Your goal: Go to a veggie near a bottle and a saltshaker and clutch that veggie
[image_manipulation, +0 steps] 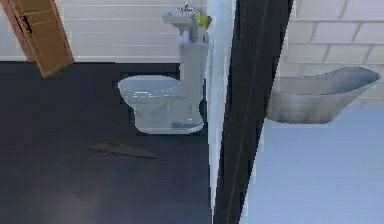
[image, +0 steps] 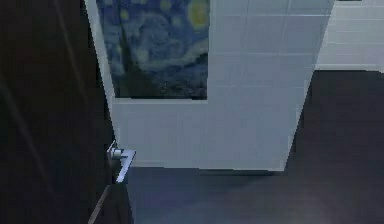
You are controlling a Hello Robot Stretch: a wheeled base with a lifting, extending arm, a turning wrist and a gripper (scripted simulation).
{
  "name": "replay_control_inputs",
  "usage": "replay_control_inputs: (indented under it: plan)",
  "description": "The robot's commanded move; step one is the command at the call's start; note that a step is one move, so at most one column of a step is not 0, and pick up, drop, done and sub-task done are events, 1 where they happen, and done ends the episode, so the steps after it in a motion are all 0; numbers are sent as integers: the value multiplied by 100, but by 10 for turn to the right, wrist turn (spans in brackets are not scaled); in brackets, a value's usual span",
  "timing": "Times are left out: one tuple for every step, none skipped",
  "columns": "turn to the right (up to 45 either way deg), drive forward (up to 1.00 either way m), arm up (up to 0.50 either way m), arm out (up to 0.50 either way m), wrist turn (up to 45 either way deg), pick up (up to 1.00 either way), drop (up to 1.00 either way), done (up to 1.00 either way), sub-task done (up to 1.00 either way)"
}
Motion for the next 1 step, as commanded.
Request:
replay_control_inputs:
  plan:
    - [420,0,0,0,0,0,0,0,0]
